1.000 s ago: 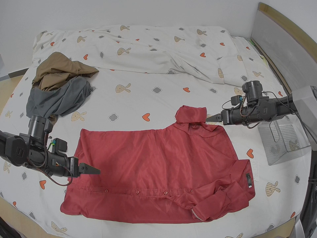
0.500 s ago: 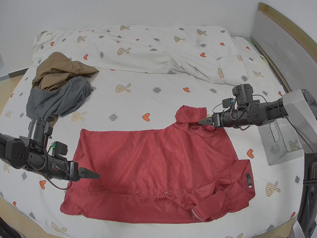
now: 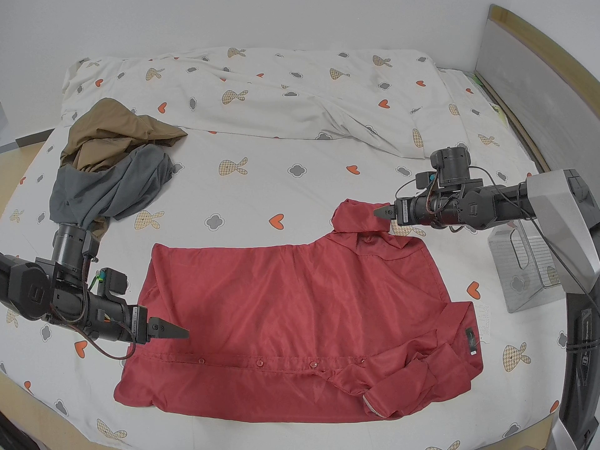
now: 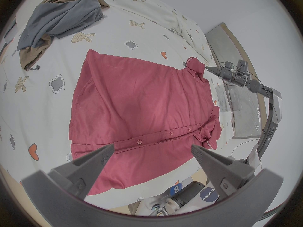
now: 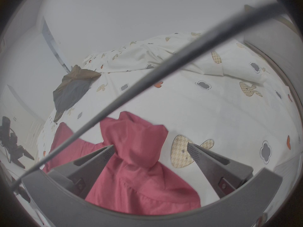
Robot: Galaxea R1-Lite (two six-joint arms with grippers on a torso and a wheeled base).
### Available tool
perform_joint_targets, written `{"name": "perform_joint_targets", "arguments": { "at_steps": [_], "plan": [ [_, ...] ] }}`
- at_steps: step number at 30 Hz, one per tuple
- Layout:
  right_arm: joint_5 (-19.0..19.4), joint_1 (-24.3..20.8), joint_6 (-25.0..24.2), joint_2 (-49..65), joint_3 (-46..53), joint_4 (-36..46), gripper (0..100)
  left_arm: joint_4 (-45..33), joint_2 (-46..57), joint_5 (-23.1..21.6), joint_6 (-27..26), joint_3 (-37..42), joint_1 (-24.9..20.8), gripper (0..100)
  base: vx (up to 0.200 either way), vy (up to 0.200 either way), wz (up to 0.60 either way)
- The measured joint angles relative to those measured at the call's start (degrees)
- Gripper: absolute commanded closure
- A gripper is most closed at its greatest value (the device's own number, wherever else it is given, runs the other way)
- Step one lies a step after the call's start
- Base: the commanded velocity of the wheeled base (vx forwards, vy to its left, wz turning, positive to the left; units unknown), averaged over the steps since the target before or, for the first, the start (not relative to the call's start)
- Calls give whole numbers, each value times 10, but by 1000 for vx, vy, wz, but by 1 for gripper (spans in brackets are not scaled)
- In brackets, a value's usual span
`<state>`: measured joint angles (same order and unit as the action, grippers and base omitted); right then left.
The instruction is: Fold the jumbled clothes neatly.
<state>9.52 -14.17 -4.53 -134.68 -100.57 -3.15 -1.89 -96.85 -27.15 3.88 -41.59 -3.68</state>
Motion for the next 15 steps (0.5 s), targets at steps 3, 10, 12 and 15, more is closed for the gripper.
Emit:
{"name": "perform_joint_targets", "arguments": {
  "at_steps": [3,10,12,15],
  "plan": [
    [-4,-5,-12,-13,-20,1,0,0,1,0,0,0,0,0,0,0,0],
    [-6,-11,-28,-39,-55,4,0,0,2,0,0,0,0,0,0,0,0],
    [-7,-13,-29,-45,-63,5,0,0,2,0,0,0,1,0,0,0,0],
    [-10,-14,-31,-54,-76,6,100,0,2,0,0,1,1,0,0,0,0]
  ]
}}
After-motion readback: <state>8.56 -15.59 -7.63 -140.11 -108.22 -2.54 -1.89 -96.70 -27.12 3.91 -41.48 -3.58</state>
